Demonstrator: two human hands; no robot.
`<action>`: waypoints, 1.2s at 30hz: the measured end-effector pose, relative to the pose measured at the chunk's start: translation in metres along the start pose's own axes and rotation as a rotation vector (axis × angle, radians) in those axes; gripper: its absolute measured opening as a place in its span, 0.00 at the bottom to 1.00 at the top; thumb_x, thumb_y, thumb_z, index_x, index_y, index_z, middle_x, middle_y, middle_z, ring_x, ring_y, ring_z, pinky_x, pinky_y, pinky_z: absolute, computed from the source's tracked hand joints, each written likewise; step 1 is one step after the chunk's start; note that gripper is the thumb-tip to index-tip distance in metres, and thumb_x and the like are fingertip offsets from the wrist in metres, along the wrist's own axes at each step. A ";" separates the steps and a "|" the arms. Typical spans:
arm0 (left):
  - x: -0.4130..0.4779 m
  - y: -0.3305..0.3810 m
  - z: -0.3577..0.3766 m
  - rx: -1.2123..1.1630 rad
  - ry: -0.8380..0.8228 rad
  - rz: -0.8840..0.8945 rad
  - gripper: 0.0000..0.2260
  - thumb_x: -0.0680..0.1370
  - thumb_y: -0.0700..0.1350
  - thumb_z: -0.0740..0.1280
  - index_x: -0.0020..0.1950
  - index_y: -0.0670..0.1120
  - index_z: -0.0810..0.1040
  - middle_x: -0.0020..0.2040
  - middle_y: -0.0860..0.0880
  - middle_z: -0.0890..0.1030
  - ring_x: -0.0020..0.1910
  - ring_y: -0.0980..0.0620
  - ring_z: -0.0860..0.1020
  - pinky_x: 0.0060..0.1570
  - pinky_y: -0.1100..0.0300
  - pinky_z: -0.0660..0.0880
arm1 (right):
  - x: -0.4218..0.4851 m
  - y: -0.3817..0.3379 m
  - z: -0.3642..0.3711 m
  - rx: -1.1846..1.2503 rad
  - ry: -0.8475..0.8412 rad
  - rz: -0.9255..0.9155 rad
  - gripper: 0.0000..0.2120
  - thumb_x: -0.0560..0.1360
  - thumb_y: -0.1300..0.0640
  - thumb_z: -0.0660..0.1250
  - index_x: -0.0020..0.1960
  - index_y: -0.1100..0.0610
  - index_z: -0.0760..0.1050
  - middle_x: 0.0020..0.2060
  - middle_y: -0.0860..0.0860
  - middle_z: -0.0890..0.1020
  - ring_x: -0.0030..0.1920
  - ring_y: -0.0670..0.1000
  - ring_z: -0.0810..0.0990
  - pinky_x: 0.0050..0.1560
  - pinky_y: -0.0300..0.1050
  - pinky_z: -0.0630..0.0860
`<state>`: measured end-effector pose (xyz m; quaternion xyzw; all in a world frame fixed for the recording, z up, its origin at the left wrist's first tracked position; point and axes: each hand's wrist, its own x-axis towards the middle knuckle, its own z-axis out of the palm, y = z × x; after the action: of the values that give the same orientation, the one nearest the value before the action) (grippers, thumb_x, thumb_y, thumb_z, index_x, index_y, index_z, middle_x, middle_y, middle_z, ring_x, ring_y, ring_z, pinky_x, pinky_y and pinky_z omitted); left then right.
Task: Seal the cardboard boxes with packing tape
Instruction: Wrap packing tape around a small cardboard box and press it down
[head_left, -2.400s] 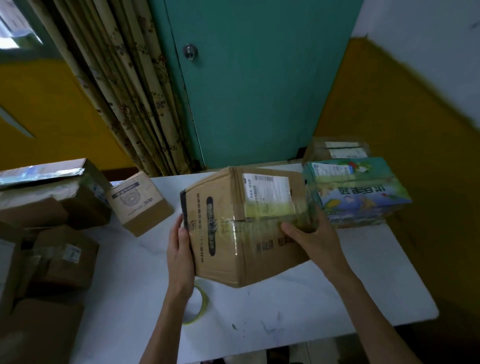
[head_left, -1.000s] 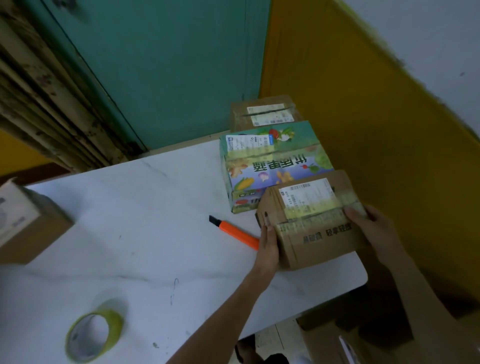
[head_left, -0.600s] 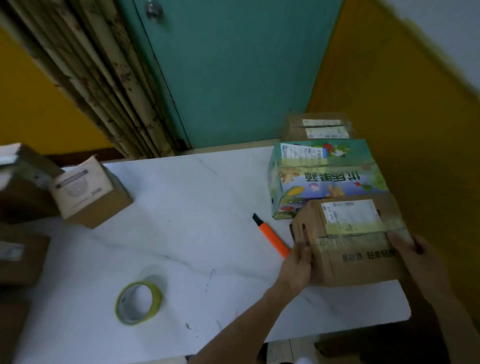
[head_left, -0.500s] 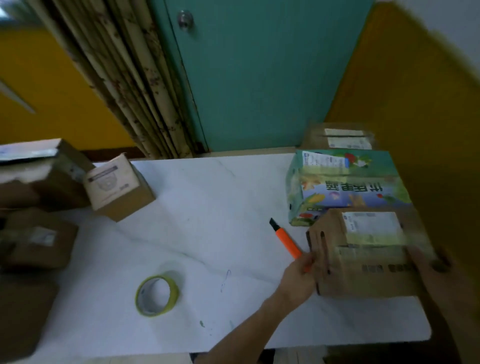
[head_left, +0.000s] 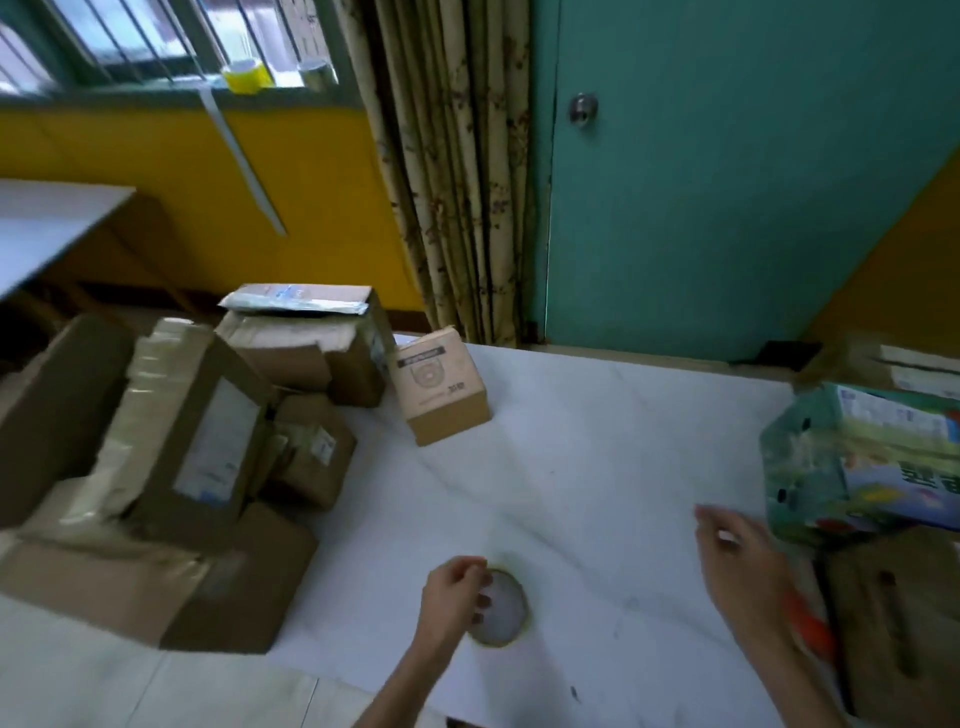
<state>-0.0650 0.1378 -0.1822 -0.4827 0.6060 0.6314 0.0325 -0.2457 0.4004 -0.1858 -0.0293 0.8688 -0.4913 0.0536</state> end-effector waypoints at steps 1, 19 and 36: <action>0.004 0.010 -0.010 0.019 0.020 0.042 0.08 0.82 0.37 0.63 0.56 0.40 0.81 0.42 0.46 0.85 0.34 0.50 0.81 0.31 0.60 0.74 | -0.009 -0.026 0.027 -0.003 -0.082 0.005 0.14 0.77 0.67 0.68 0.45 0.48 0.79 0.46 0.51 0.84 0.44 0.32 0.79 0.41 0.23 0.72; -0.070 0.179 -0.359 0.531 0.856 0.198 0.34 0.77 0.69 0.64 0.78 0.54 0.65 0.68 0.41 0.76 0.61 0.38 0.76 0.58 0.44 0.75 | -0.128 -0.363 0.312 0.417 -0.994 0.065 0.50 0.61 0.26 0.70 0.76 0.46 0.61 0.68 0.43 0.73 0.65 0.46 0.73 0.67 0.51 0.73; -0.055 0.228 -0.225 0.328 -0.010 0.684 0.06 0.79 0.47 0.72 0.53 0.56 0.84 0.44 0.51 0.86 0.44 0.49 0.85 0.41 0.52 0.80 | -0.020 -0.279 0.157 0.574 -0.347 -0.005 0.37 0.68 0.38 0.73 0.74 0.45 0.67 0.67 0.40 0.75 0.66 0.44 0.75 0.63 0.48 0.75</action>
<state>-0.0500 -0.0715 0.0659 -0.2379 0.8249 0.5029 -0.1004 -0.2072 0.1246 -0.0255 -0.0985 0.6729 -0.7037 0.2056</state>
